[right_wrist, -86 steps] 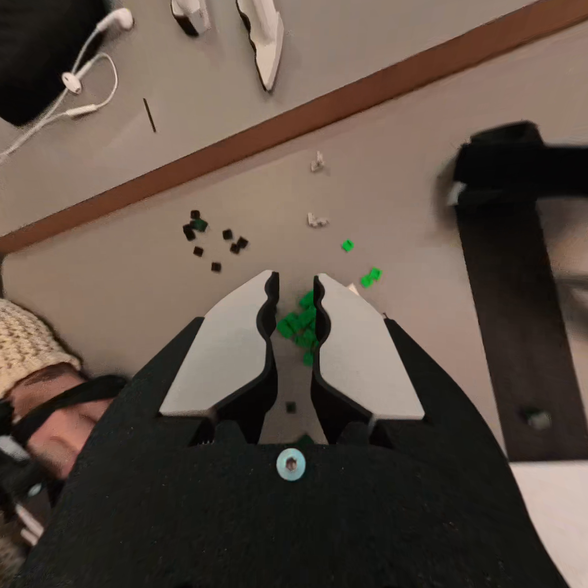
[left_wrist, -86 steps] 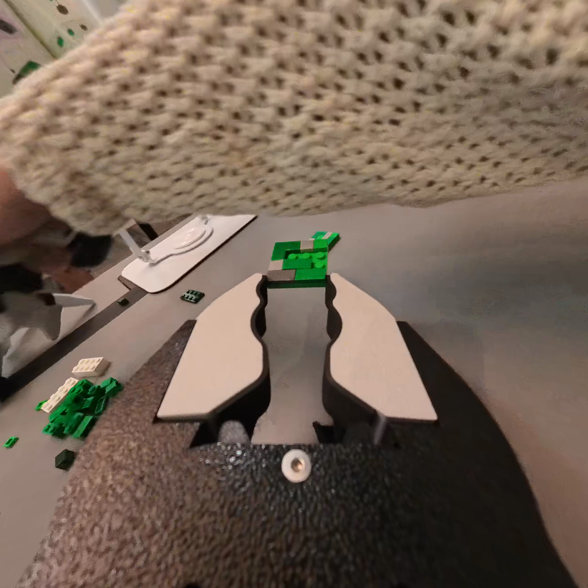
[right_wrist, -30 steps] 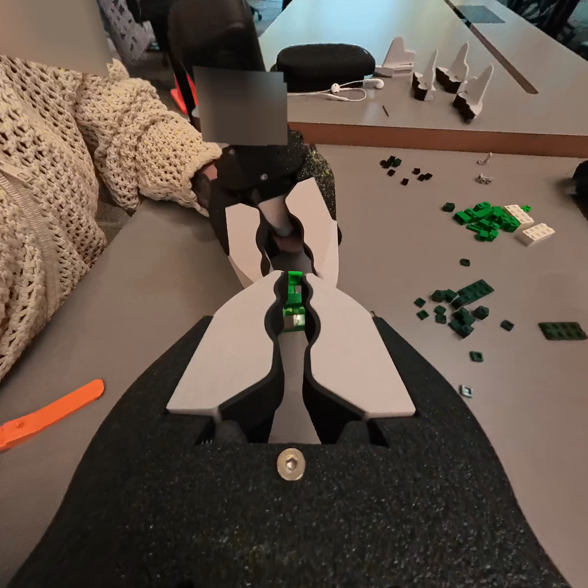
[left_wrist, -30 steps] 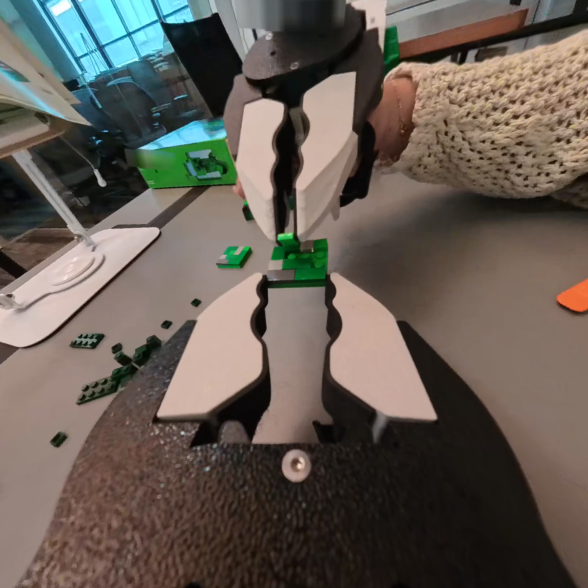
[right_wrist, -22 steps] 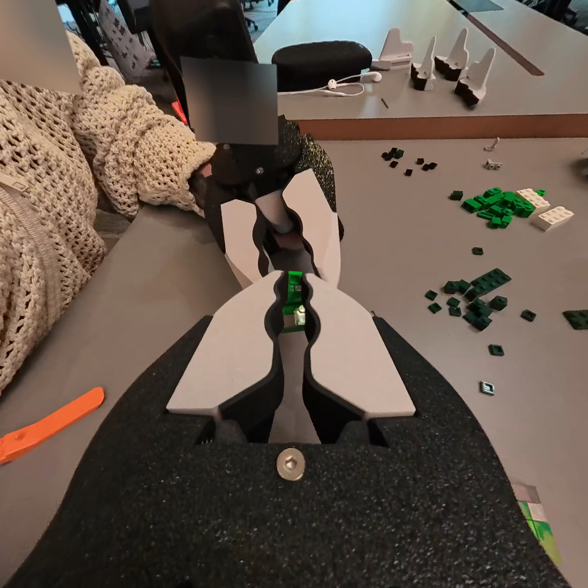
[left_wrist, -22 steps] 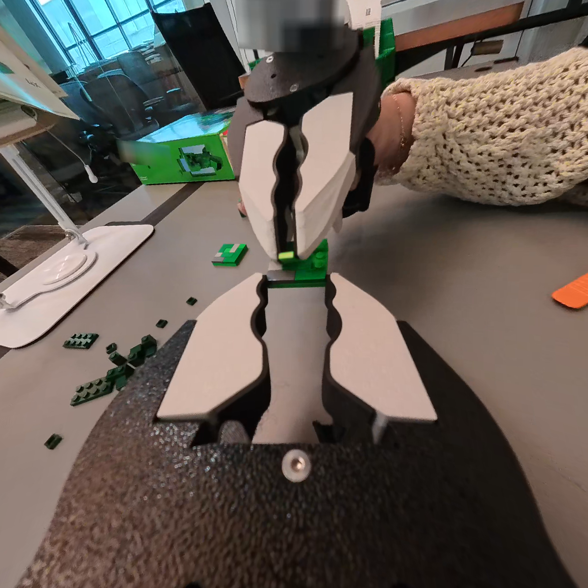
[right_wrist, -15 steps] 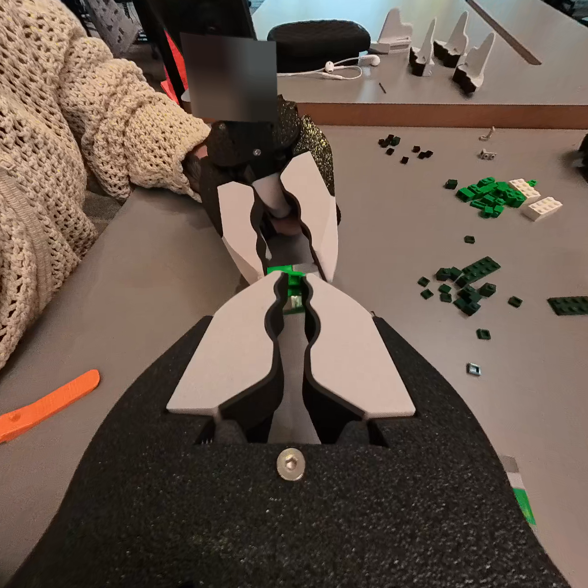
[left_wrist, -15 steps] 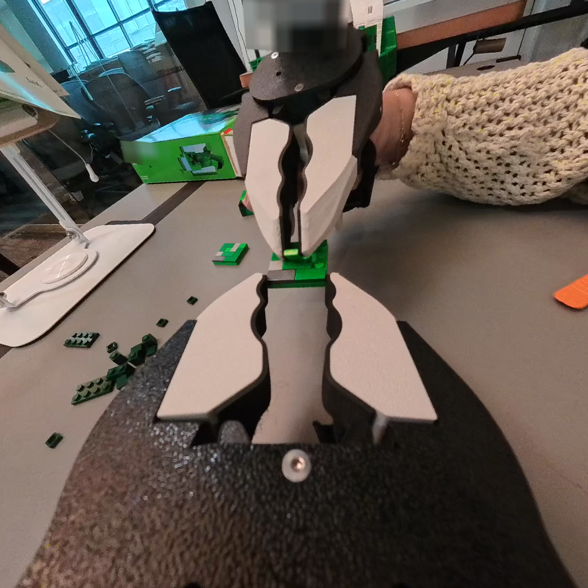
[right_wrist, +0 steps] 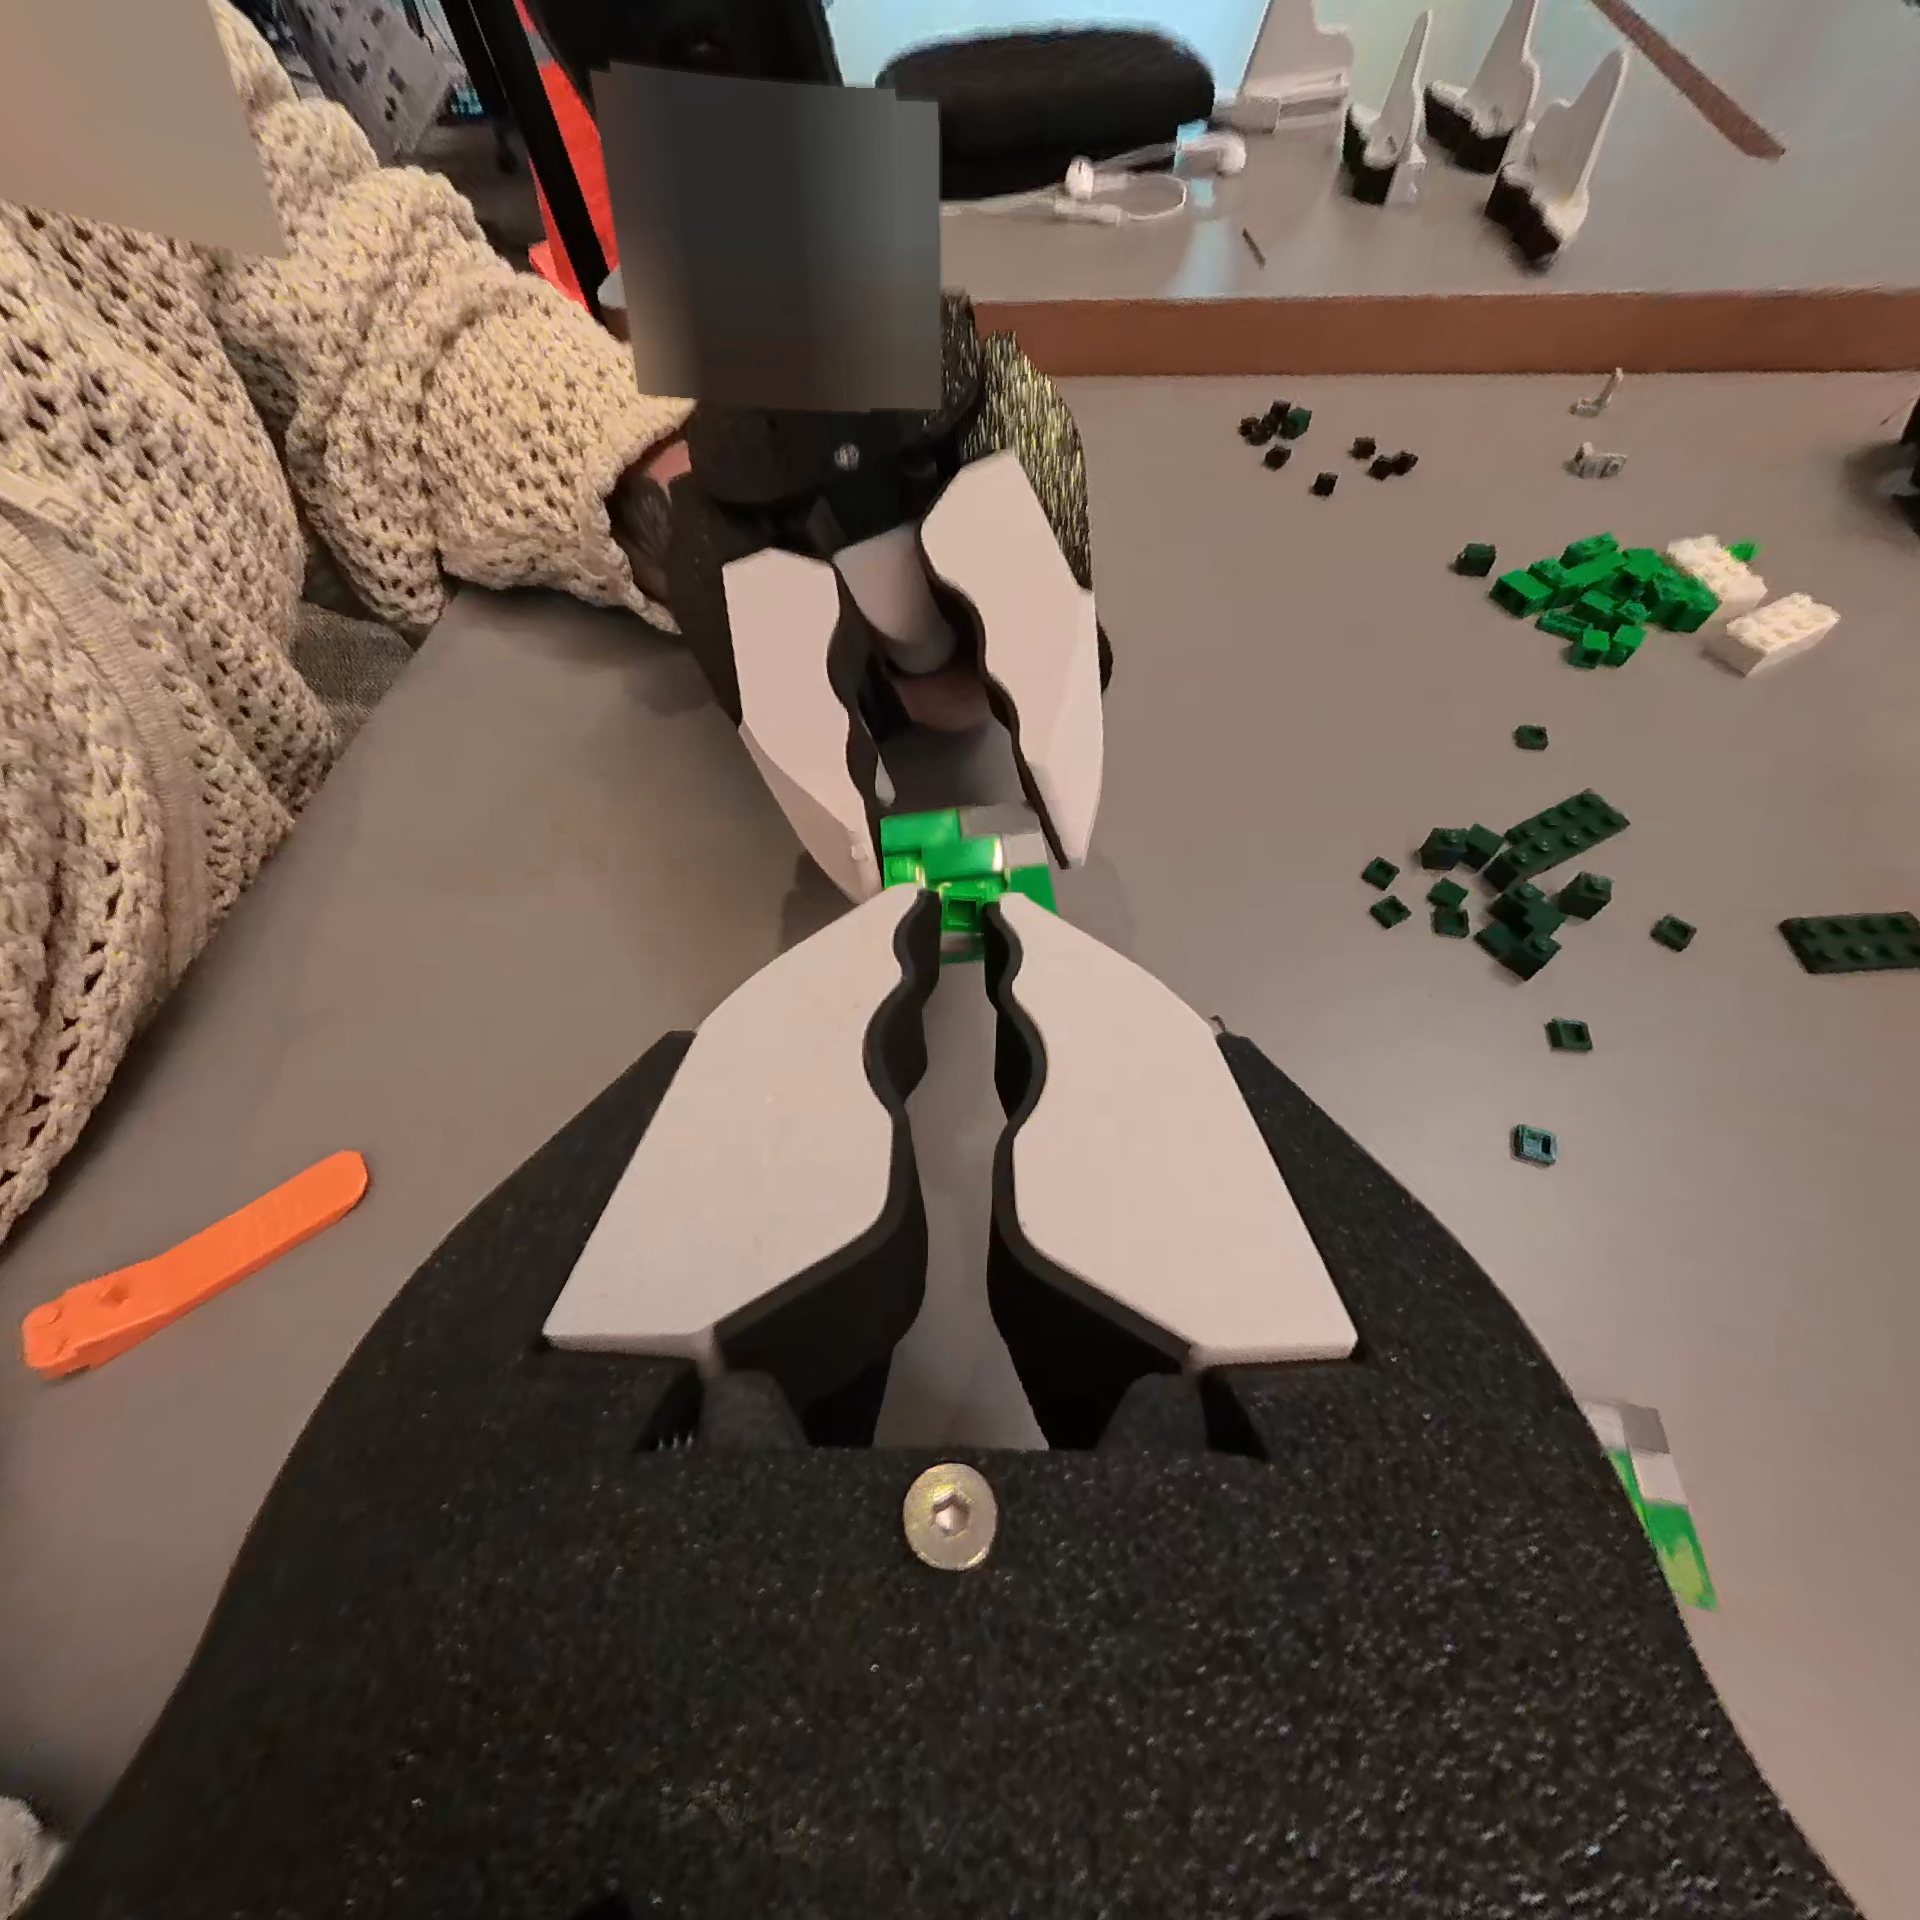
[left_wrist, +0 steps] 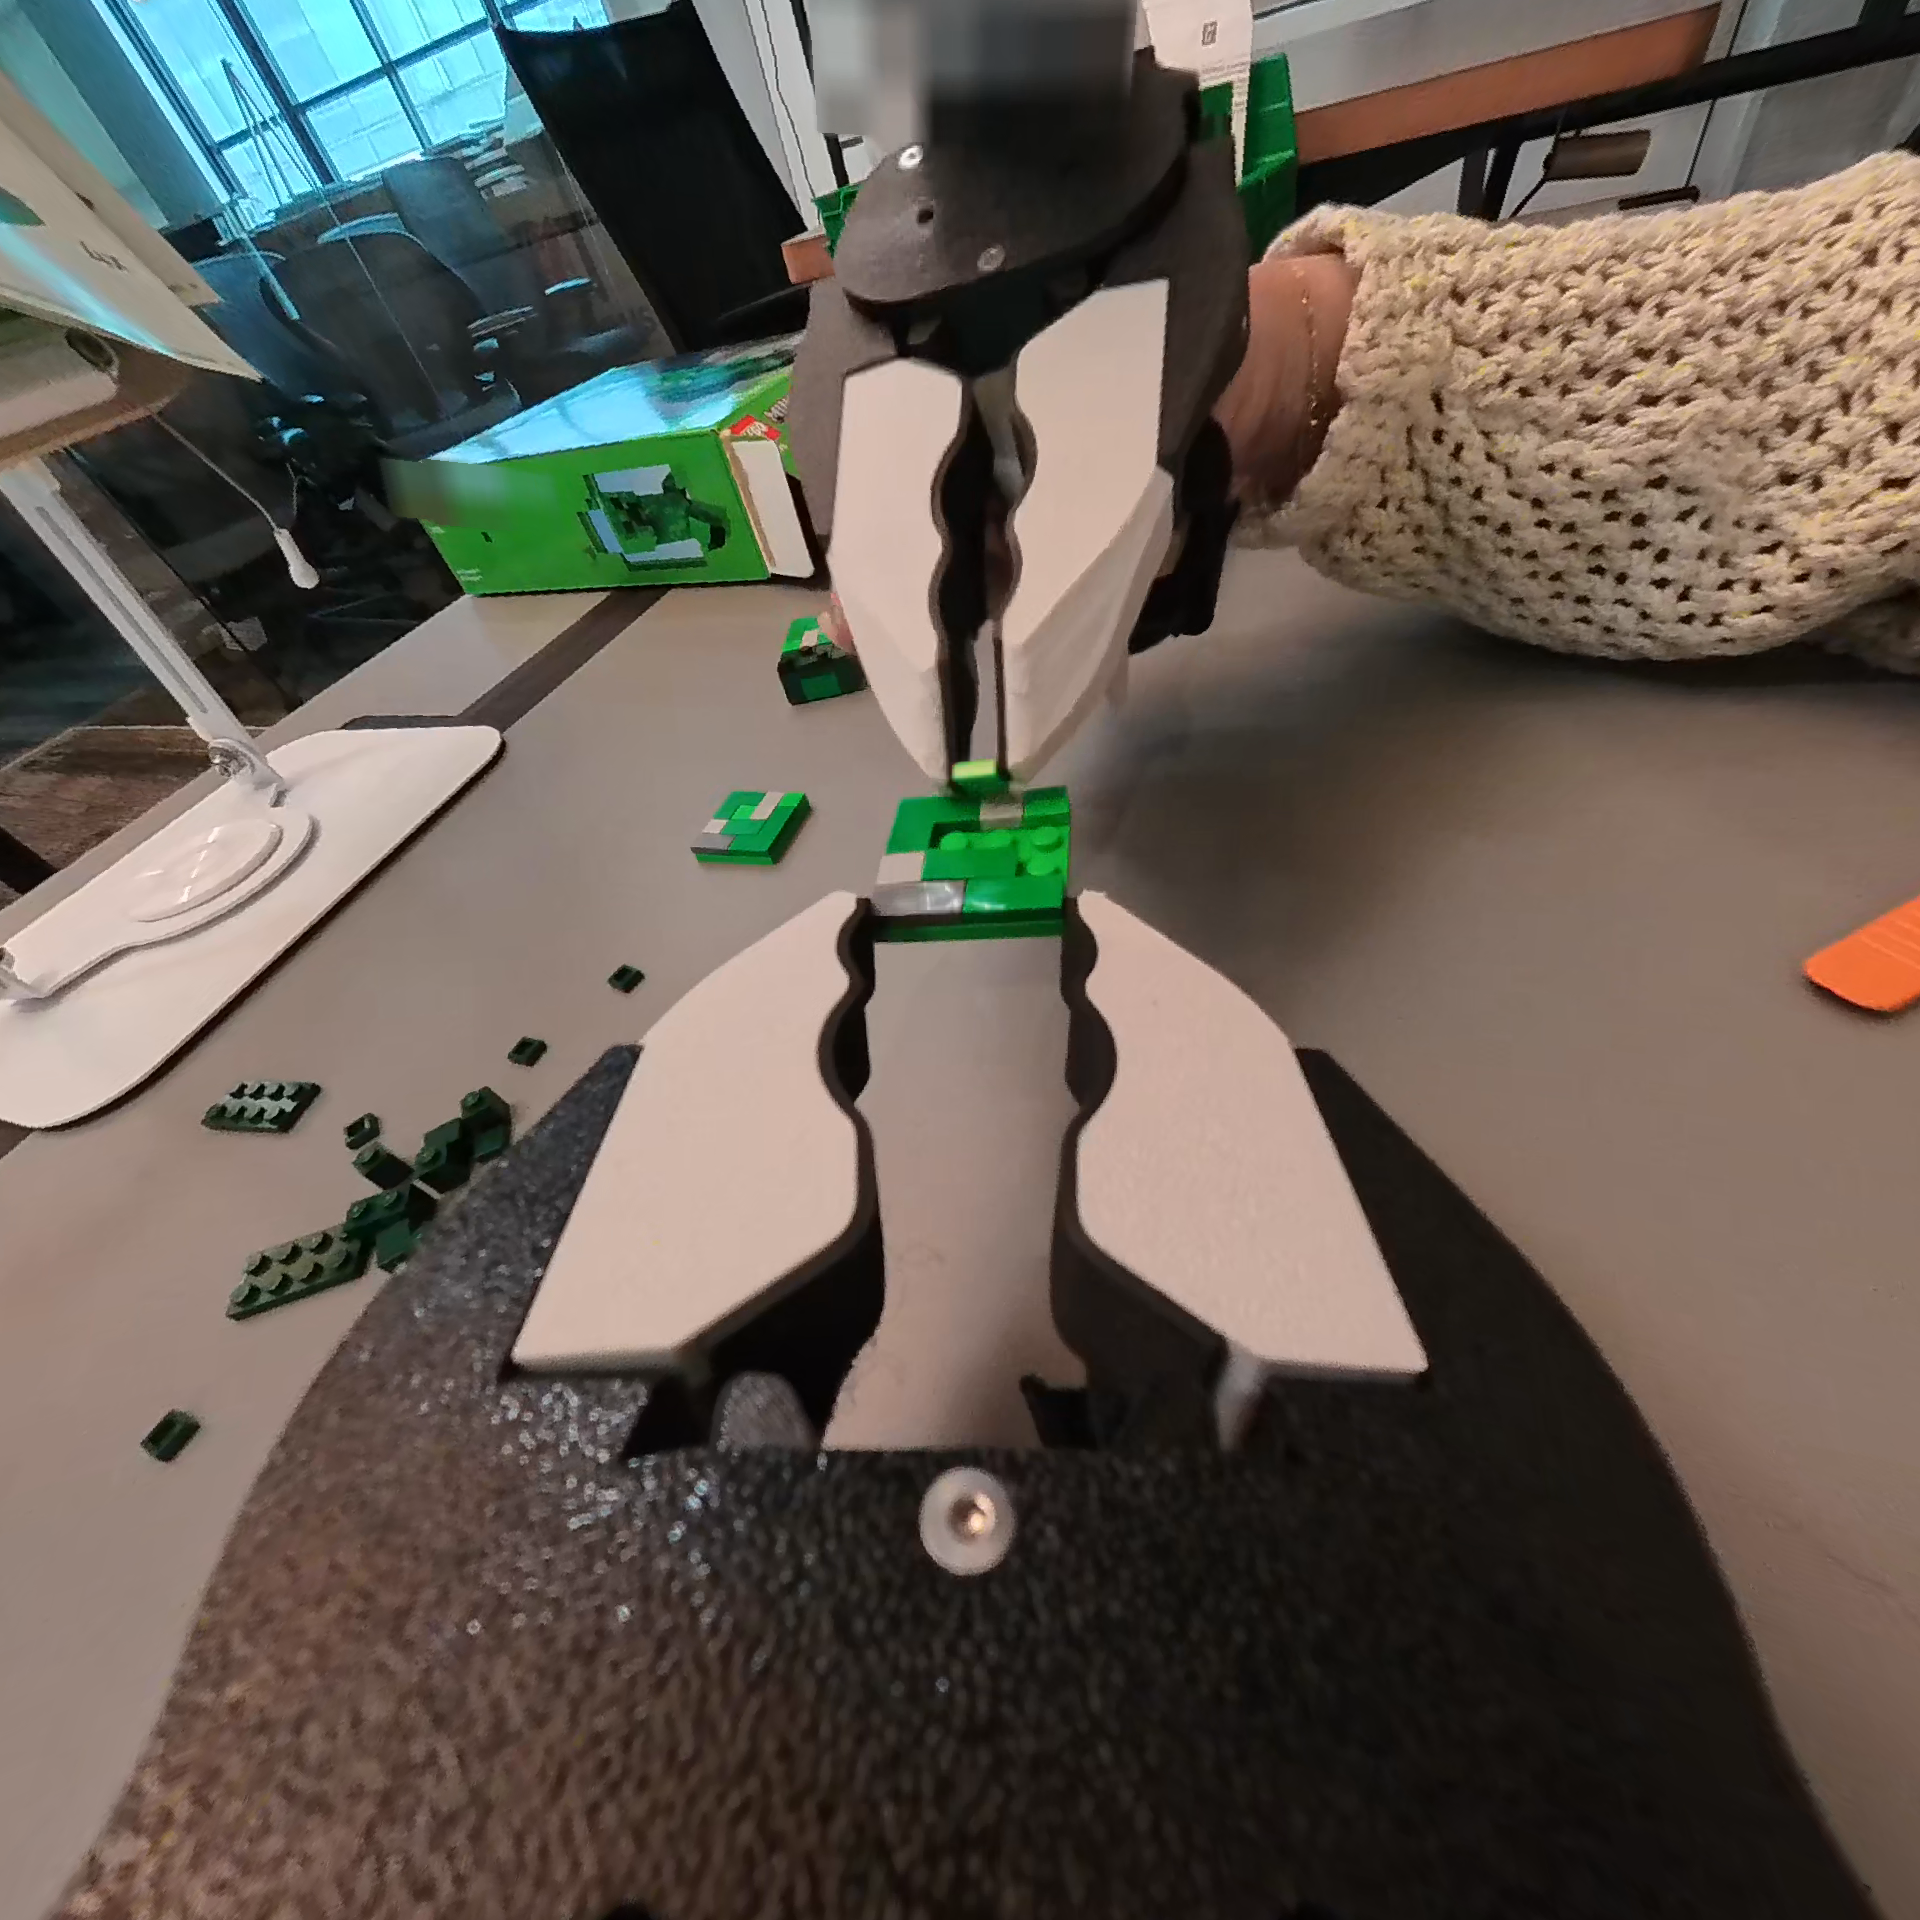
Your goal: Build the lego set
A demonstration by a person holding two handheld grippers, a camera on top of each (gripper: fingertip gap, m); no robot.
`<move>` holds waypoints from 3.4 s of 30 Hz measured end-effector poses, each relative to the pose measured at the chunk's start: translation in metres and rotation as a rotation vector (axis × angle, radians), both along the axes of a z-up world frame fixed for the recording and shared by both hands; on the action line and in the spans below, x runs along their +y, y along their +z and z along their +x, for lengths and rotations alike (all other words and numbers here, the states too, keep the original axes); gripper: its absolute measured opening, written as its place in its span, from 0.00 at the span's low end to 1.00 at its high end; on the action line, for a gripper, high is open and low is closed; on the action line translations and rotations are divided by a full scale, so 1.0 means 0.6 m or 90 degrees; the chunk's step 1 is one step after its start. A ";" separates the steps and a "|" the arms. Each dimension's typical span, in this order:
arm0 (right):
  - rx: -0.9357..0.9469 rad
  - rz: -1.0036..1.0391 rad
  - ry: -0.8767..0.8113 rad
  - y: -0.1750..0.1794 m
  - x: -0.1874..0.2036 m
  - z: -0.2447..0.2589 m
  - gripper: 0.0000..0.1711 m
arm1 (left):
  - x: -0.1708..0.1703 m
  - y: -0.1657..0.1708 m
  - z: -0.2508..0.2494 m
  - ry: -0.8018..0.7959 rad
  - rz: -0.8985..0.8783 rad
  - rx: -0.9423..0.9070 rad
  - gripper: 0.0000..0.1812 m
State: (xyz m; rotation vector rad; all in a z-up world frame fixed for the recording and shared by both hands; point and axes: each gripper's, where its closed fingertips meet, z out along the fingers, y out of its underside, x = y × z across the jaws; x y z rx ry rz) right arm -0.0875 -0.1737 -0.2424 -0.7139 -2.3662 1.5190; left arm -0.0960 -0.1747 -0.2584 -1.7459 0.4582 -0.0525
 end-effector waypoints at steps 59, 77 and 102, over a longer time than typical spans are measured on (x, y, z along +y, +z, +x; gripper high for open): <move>0.084 0.135 0.018 -0.008 -0.019 -0.001 0.04 | -0.002 -0.005 0.010 -0.022 -0.009 0.014 0.19; 0.080 0.242 -0.002 -0.010 -0.018 0.001 0.04 | -0.002 -0.008 0.011 -0.020 -0.014 0.022 0.19; -0.024 0.431 -0.016 -0.015 0.000 0.020 0.04 | -0.002 -0.010 0.012 -0.021 -0.021 0.026 0.19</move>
